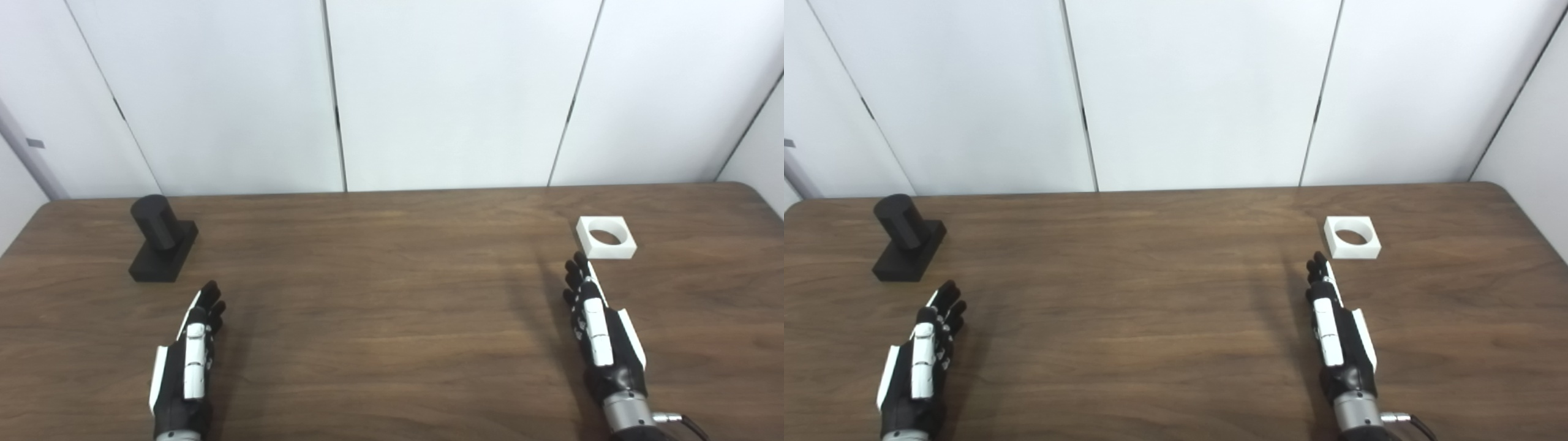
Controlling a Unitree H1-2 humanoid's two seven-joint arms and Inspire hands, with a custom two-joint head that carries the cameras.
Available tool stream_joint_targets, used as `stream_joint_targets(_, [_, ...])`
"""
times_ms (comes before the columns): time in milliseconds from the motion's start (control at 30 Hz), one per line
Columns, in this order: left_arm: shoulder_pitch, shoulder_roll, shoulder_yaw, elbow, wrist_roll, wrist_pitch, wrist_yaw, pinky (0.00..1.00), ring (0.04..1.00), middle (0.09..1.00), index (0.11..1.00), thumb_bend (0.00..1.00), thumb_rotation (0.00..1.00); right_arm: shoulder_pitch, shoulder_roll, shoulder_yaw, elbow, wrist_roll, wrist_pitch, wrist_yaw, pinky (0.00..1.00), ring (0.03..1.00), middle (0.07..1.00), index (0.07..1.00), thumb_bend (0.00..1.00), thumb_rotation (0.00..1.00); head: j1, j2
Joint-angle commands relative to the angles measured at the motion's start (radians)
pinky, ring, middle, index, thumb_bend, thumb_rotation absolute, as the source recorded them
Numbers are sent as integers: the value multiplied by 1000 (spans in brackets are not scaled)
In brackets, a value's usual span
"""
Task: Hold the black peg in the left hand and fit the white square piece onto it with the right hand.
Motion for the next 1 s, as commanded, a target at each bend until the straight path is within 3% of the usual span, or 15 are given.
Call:
stream_joint_targets(0, [-4,13,-3,-36,8,-20,1,965,940,949,928,517,1000,28,0,-1,-6,0,-16,4,1000,1000,989,1000,581,1000,4,2])
stream_joint_targets(300, [-5,7,-5,-29,18,-27,5,941,933,945,929,515,1000,27,-5,-1,-7,7,-13,11,1000,1000,993,1000,588,1000,12,0])
stream_joint_targets(400, [-4,3,-7,-29,18,-32,5,955,943,951,933,509,1000,29,-10,-3,-3,14,-23,17,1000,1000,996,1000,600,1000,53,-6])
stream_joint_targets(533, [0,-18,-23,-29,47,-30,23,951,932,946,926,521,1000,33,-26,-21,-2,41,-22,28,1000,1000,992,1000,558,1000,195,-25])
stream_joint_targets(667, [11,-38,-51,-34,75,-26,39,961,938,955,942,556,1000,35,-49,-39,2,59,-16,48,1000,1000,997,1000,561,1000,248,-41])
stream_joint_targets(867, [15,-57,-90,-37,102,-4,59,992,954,966,961,563,1000,23,-81,-63,67,86,-93,84,1000,1000,1000,1000,596,1000,345,-69])
stream_joint_targets(967, [11,-68,-104,-24,128,-15,78,996,949,959,957,564,1000,24,-85,-69,63,95,-77,84,1000,1000,1000,1000,581,1000,389,-88])
